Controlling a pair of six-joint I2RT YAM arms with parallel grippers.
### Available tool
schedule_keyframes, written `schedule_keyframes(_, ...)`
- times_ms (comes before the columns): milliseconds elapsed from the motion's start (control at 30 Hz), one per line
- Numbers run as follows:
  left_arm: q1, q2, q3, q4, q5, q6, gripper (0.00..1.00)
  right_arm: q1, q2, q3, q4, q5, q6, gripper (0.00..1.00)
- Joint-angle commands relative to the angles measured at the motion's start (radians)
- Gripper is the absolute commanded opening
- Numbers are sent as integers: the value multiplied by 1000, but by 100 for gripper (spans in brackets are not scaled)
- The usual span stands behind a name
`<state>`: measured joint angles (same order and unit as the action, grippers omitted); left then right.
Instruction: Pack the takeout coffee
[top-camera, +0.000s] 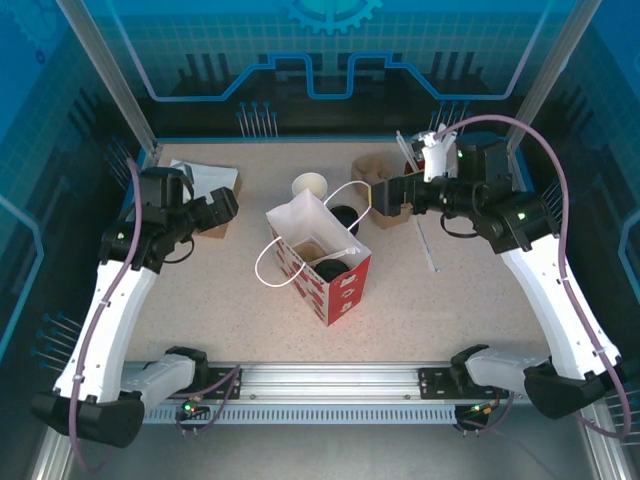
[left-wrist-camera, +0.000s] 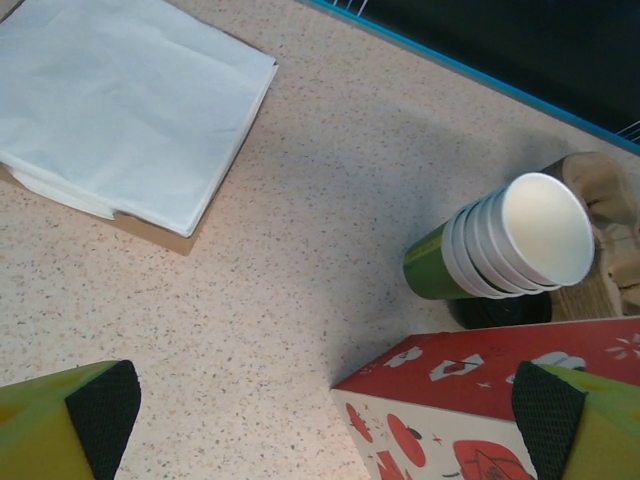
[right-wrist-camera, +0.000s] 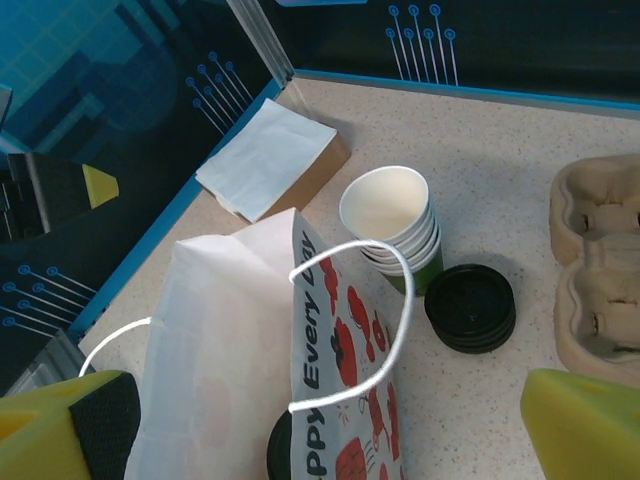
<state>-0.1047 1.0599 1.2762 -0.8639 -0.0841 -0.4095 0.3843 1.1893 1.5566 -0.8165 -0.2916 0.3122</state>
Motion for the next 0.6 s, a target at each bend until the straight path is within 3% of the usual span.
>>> schedule_keyframes(0,36,29,29,-22,46,51,99,-44,-39,-60,73,-74,64,100)
schedule_keyframes(400,75,193,60,-85,-52,215,98,-82,-95,-130,54,-68,59,100)
schedule_keyframes(567,76,325,112,-122,-112,308,91,-89,-104,-143,57,-62,58,100)
